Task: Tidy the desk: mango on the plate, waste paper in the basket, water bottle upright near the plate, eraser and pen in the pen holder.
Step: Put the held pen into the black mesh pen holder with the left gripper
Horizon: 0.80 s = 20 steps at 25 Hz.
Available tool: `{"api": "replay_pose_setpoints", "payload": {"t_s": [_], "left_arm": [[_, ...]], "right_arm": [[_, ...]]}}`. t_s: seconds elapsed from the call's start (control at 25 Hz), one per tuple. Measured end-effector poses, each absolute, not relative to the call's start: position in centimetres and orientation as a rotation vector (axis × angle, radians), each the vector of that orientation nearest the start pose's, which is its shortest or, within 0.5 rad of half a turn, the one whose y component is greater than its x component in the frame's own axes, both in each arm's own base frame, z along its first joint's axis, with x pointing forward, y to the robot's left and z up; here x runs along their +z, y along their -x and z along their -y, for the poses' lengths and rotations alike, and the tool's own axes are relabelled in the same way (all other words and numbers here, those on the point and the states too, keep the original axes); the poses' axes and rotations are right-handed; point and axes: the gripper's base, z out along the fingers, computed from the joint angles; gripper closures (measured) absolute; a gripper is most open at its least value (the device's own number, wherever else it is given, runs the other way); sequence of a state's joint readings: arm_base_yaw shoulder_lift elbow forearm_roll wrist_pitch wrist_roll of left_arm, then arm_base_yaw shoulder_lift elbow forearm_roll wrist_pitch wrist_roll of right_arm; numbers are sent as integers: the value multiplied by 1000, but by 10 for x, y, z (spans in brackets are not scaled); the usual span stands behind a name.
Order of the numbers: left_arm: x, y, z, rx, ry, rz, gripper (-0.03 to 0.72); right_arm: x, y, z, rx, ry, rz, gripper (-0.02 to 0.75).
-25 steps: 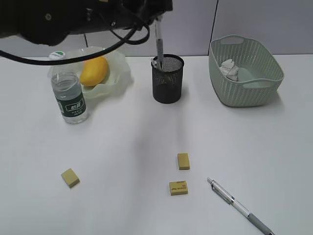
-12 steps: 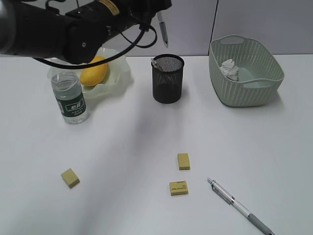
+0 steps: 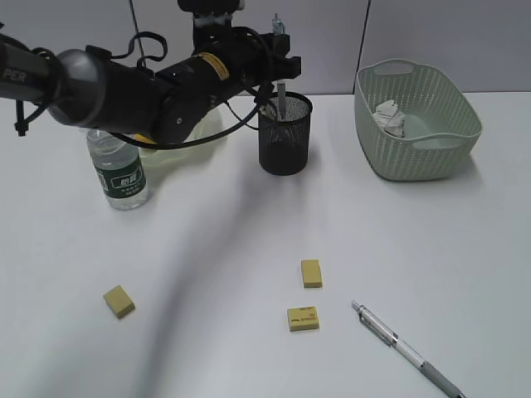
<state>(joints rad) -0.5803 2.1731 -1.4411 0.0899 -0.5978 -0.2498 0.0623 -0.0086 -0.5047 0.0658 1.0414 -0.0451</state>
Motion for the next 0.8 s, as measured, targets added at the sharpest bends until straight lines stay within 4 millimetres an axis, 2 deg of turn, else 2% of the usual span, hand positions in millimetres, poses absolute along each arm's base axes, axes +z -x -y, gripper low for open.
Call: {"api": "replay_pose_setpoints", "payload": {"t_s": [0.36, 0.56, 0.64, 0.8], "left_arm": [[178, -419, 282, -611, -406, -1621, 550], [176, -420, 282, -611, -405, -1625, 542], [176, -420, 282, -618, -396, -1628, 477], [176, -420, 282, -640, -372, -1636, 248]], "right_arm": [[280, 6, -5, 89, 111, -2008, 353], [280, 6, -5, 89, 111, -2007, 353], [280, 6, -5, 89, 111, -2007, 353], [280, 6, -5, 89, 111, -2007, 353]]}}
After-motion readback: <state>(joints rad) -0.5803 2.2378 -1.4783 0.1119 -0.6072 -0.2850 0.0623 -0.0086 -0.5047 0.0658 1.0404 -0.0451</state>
